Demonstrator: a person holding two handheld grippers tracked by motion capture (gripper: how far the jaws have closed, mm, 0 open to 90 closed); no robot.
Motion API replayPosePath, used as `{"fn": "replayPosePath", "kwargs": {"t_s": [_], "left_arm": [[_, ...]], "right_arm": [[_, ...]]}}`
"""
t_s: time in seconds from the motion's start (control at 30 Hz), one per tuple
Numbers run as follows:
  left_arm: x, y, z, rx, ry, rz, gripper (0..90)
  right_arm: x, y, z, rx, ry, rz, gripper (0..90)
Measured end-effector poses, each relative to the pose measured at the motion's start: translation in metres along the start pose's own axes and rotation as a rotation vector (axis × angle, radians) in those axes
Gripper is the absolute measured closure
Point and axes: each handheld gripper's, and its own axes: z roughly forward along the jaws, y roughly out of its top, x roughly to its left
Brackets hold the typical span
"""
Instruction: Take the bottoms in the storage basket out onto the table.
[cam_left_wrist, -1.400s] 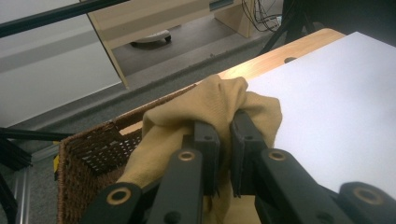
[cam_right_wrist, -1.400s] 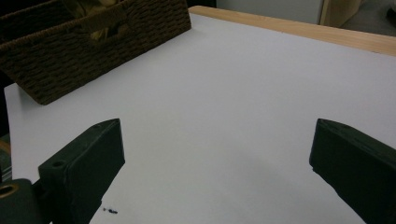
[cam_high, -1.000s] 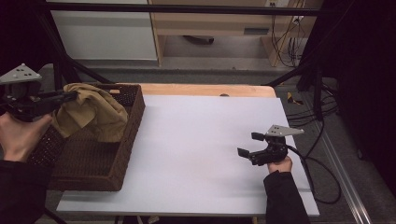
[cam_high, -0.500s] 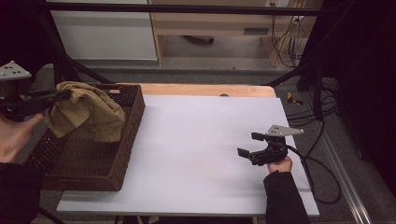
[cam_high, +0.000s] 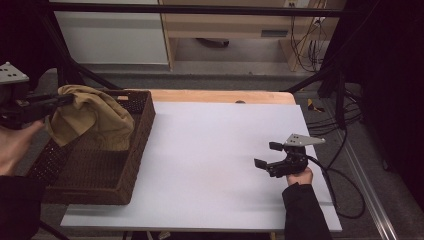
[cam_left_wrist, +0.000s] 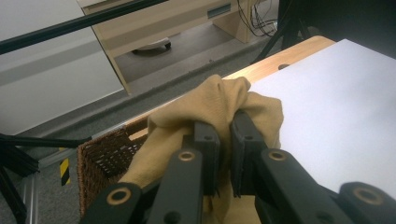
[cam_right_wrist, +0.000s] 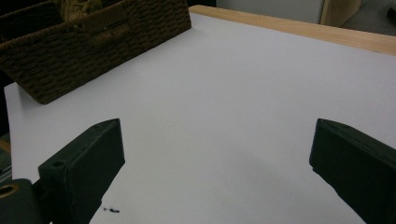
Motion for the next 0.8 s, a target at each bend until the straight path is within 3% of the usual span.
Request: {"fn": "replayPosePath", "kwargs": {"t_s": [0.8], "left_arm": [[-0.004, 0.011, -0.017, -0.056, -0.009, 0.008, 82.9]], "right_arm": [[0.0, 0.0, 0.0, 0.002, 0.0, 0.0, 3.8]]}}
